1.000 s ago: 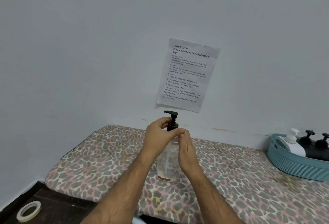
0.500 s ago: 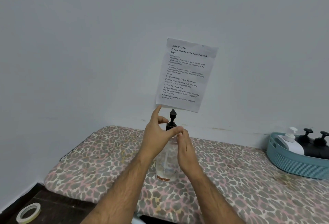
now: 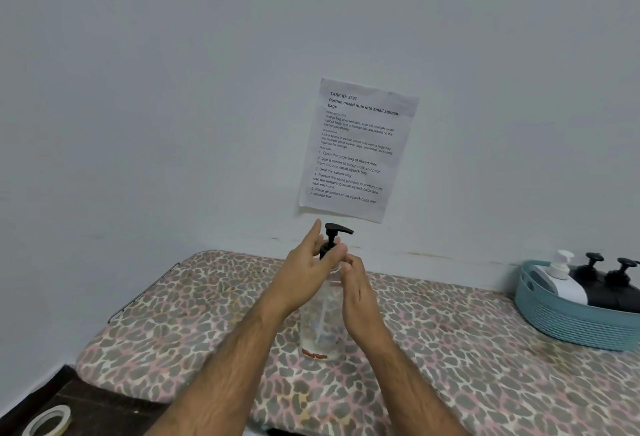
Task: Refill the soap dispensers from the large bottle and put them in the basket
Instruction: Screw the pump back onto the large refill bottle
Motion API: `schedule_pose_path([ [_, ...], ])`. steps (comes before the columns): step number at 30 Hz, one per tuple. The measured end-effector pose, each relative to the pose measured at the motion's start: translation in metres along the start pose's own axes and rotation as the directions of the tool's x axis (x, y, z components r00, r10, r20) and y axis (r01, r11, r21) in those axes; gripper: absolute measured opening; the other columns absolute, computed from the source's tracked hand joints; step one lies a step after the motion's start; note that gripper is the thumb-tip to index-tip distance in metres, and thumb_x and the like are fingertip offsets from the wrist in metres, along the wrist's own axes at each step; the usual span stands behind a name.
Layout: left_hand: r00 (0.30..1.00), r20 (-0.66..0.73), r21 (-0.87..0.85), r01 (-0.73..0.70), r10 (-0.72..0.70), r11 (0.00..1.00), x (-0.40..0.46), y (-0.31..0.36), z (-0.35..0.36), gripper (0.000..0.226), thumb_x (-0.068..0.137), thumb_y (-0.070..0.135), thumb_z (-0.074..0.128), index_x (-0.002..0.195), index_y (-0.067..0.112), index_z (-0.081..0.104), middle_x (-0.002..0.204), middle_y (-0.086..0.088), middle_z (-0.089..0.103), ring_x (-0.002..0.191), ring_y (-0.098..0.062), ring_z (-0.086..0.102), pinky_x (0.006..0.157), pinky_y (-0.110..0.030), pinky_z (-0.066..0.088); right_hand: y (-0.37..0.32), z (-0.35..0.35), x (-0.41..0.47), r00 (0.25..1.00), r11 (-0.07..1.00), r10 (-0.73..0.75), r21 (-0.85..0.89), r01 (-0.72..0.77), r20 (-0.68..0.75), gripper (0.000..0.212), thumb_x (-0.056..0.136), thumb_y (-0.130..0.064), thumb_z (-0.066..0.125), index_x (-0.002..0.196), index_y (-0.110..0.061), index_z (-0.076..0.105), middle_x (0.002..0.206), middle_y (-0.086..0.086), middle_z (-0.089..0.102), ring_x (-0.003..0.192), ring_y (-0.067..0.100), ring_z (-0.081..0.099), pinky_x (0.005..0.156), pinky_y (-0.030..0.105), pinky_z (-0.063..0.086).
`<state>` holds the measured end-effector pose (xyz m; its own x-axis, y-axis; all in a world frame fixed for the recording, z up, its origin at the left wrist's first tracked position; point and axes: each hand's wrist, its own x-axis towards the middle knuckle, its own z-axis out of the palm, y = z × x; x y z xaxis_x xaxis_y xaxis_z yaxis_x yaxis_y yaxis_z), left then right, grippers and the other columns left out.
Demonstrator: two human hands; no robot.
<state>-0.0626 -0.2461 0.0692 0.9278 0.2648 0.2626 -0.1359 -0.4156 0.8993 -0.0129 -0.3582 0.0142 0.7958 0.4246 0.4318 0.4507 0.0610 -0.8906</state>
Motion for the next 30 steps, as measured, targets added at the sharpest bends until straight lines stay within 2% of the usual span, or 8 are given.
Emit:
schedule_pose_path([
  [4,0.957,-0.289,0.165,0.039,0.010,0.985,0.000,0.003,0.003,0.062,0.069,0.060,0.079,0.117,0.029,0.055,0.103,0.019,0.063,0.102,0.001,0.057,0.088,-0.026,0.044,0.000,-0.002,-0.001,1.000,1.000,0.019,-0.015,-0.019,0.016,0.034,0.109,-0.033,0.022,0.128,-0.027,0.050,0.122,-0.018,0.059,0.114,-0.008,0.054,0.088,0.008,0.040],
  [8,0.945,-0.324,0.197,0.016,0.050,0.980,-0.003,0.002,0.005,0.037,0.068,0.057,0.081,0.082,0.028,0.063,0.089,0.017,0.067,0.090,0.005,0.059,0.072,-0.018,0.040,-0.001,-0.003,-0.002,1.000,1.000,0.024,-0.014,-0.023,0.020,0.033,0.109,-0.031,0.022,0.123,-0.025,0.052,0.118,-0.014,0.061,0.111,-0.005,0.056,0.088,0.009,0.042],
  [11,0.954,-0.284,0.150,-0.057,0.098,0.987,-0.003,0.003,0.001,0.019,0.074,0.046,0.081,0.083,0.033,0.071,0.090,0.020,0.071,0.090,0.009,0.062,0.077,-0.015,0.042,0.000,-0.004,-0.001,0.999,0.999,0.032,-0.015,-0.032,0.016,0.033,0.109,-0.033,0.024,0.127,-0.026,0.051,0.122,-0.014,0.060,0.115,-0.006,0.054,0.093,0.013,0.042],
  [13,0.985,-0.138,0.095,-0.091,0.103,0.991,-0.002,0.002,-0.006,0.007,0.085,0.037,0.074,0.091,0.034,0.073,0.093,0.020,0.073,0.093,0.007,0.065,0.089,-0.021,0.048,0.001,-0.005,0.000,1.000,0.999,0.031,-0.023,-0.031,0.006,0.033,0.109,-0.034,0.025,0.128,-0.026,0.050,0.123,-0.014,0.059,0.115,-0.005,0.054,0.095,0.016,0.042],
  [17,0.996,0.079,0.057,-0.049,0.044,0.997,0.000,0.003,-0.018,0.017,0.096,0.032,0.062,0.110,0.027,0.070,0.111,0.015,0.072,0.106,0.002,0.064,0.105,-0.028,0.044,0.002,-0.003,0.000,1.000,0.999,0.026,-0.036,-0.026,0.002,0.032,0.109,-0.035,0.025,0.127,-0.026,0.051,0.121,-0.013,0.060,0.113,-0.003,0.055,0.094,0.017,0.043],
  [22,0.981,-0.185,0.229,-0.013,0.057,0.973,0.001,0.002,-0.007,0.037,0.071,0.053,0.081,0.097,0.031,0.066,0.099,0.022,0.067,0.097,0.007,0.059,0.084,-0.020,0.044,0.000,-0.001,-0.001,1.000,0.999,0.013,-0.029,-0.013,0.005,0.049,0.100,-0.054,0.021,0.126,-0.026,0.051,0.120,-0.012,0.060,0.113,-0.002,0.056,0.097,0.023,0.045],
  [27,0.952,-0.287,0.217,-0.044,0.106,0.975,-0.002,0.003,-0.001,0.028,0.069,0.048,0.084,0.084,0.029,0.070,0.086,0.022,0.067,0.087,0.012,0.058,0.075,-0.010,0.039,0.004,-0.001,0.001,1.000,0.999,0.018,-0.040,-0.018,-0.008,0.038,0.107,-0.043,0.023,0.124,-0.027,0.052,0.121,-0.014,0.060,0.115,0.002,0.057,0.100,0.031,0.047],
  [30,0.955,-0.242,0.232,-0.117,0.174,0.966,0.002,0.002,-0.004,0.016,0.075,0.043,0.082,0.081,0.036,0.069,0.080,0.032,0.061,0.081,0.020,0.055,0.091,-0.009,0.034,0.005,-0.002,0.002,1.000,0.999,0.028,-0.033,-0.029,-0.011,0.033,0.109,-0.035,0.024,0.124,-0.026,0.052,0.120,-0.014,0.060,0.113,-0.001,0.055,0.097,0.026,0.045],
])
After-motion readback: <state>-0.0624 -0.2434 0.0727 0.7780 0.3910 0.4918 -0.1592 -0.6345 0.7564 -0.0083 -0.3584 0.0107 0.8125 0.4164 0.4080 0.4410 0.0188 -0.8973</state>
